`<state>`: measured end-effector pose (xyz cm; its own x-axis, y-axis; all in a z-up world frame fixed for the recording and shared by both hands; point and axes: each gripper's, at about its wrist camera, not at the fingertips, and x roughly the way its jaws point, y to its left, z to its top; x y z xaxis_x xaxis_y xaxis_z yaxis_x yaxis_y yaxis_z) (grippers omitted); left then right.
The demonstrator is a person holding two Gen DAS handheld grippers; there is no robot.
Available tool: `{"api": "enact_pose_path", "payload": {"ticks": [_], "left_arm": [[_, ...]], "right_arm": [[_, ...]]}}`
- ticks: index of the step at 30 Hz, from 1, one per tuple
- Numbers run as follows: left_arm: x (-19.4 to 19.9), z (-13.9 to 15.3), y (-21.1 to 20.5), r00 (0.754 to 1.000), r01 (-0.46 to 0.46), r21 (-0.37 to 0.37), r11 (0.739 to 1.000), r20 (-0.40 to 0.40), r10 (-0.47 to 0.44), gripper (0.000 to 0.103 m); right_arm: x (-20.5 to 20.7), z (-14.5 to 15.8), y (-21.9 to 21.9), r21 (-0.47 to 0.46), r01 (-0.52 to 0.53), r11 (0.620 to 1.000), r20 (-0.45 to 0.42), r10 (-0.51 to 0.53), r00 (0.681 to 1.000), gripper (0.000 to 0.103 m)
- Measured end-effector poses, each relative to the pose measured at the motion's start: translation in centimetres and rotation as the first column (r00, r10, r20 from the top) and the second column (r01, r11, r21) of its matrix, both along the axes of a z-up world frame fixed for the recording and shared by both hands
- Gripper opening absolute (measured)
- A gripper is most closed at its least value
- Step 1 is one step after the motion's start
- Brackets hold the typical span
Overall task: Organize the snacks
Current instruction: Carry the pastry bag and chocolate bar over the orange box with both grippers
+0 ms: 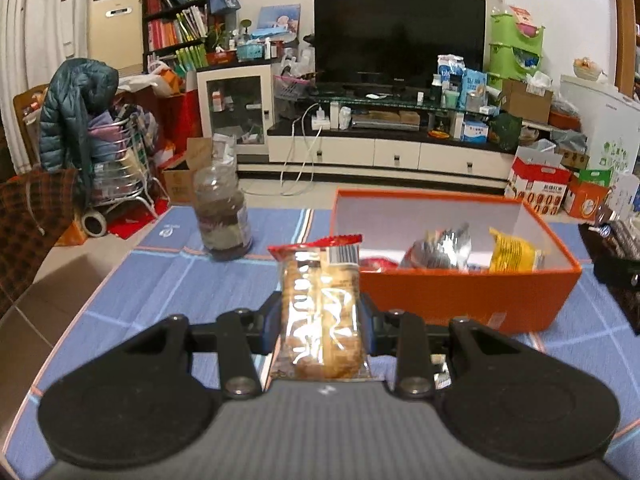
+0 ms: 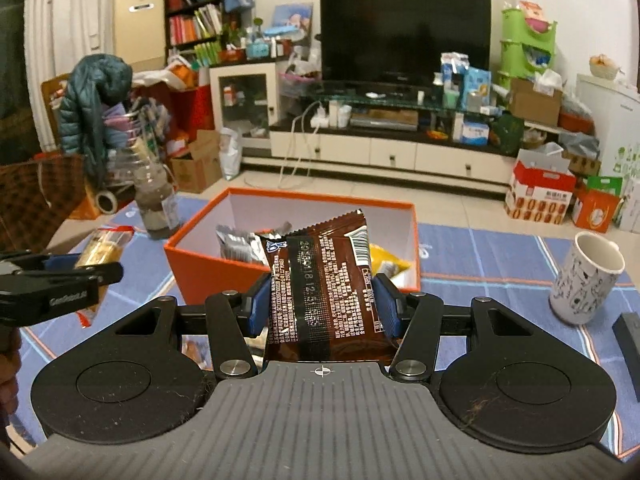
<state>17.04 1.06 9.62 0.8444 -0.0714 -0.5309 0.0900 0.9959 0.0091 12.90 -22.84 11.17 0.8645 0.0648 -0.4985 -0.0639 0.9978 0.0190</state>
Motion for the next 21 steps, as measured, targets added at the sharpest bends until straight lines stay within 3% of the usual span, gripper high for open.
{"api": "enact_pose_path", "payload": {"ticks": [7,13,16,21], "left_arm": [[3.5,1.6,-1.6,0.998,0.066,-0.006,0.998,0.024,-0.066,0.033],[5.9,0.6,-2.5,0.998,0.065,-0.002,0.998,-0.008,-0.065,0.033],[6.6,-0.2,-2.7,0.998,0.056,0.003,0.998,-0.024,-0.055,0.033],[7.6,-0.7,-3.5,0.998,0.053,0.019,0.998,-0.032,-0.052,0.033]], "right_arm": [[3.1,1.3,1.5,0.013,0.021,1.0,0.028,-0.022,0.999,0.041],[7.3,1.8,3.2,-0.01,0.036,0.999,0.049,-0.035,0.998,0.041],[8.4,1.1,3.5,-0.005,0.044,0.999,0.057,-0.044,0.997,0.041],[10.2,-1.0,2.9,0.016,0.058,0.998,-0.002,-0.058,0.998,0.041]]}}
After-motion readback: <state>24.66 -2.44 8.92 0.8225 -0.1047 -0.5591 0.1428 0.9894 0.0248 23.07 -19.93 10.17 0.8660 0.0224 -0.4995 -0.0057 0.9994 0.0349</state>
